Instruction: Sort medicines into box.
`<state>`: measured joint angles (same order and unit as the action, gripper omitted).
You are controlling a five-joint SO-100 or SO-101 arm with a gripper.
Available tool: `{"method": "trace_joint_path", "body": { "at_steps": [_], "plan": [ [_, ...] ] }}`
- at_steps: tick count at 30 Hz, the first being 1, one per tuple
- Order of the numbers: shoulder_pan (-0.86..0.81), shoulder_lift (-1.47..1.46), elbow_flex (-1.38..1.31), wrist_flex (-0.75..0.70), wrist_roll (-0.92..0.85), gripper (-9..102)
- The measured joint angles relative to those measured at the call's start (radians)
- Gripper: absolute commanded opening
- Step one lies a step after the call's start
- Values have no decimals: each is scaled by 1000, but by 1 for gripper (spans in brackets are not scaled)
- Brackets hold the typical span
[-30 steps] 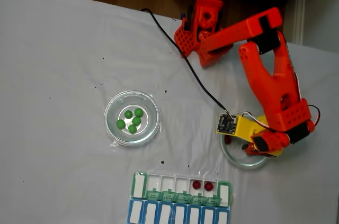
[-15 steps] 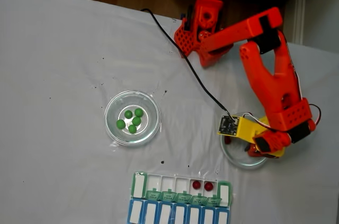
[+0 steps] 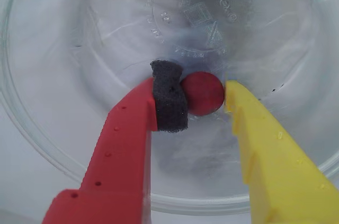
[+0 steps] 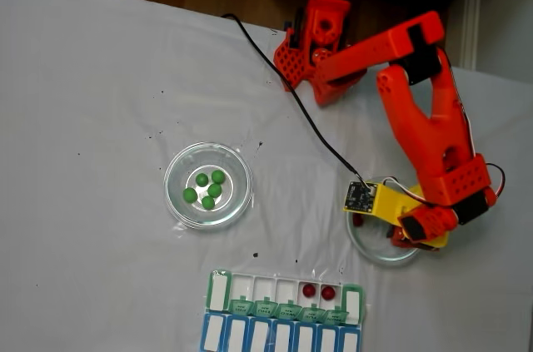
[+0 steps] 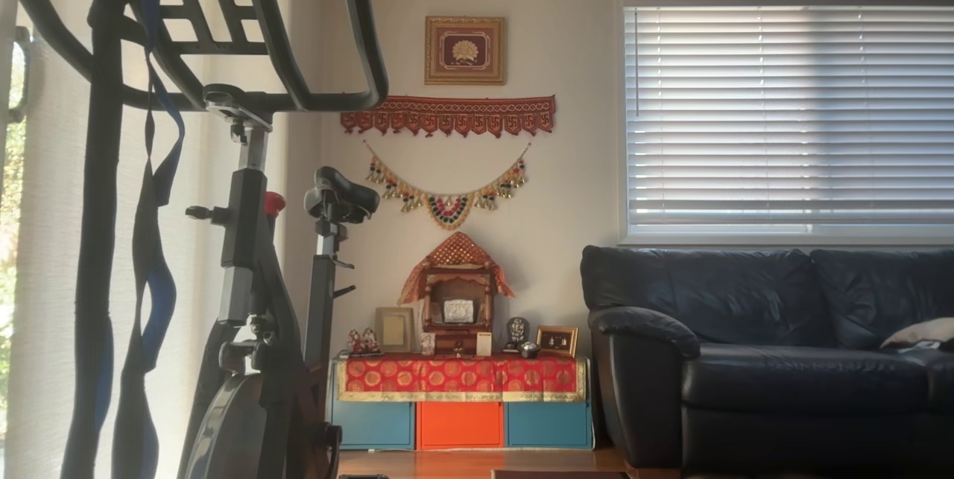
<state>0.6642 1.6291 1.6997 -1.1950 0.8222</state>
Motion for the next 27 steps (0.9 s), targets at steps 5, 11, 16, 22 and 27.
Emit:
{"method": "trace_joint_path", "body": {
  "at_steps": [5, 11, 16, 22, 27],
  "plan": [
    [0, 0, 0, 0, 17, 9],
    [0, 0, 0, 0, 26, 3],
    [0, 0, 0, -2, 32, 1],
    [0, 2, 9, -2, 41, 1],
    [-15, 15, 21, -2, 21, 1]
  ]
}}
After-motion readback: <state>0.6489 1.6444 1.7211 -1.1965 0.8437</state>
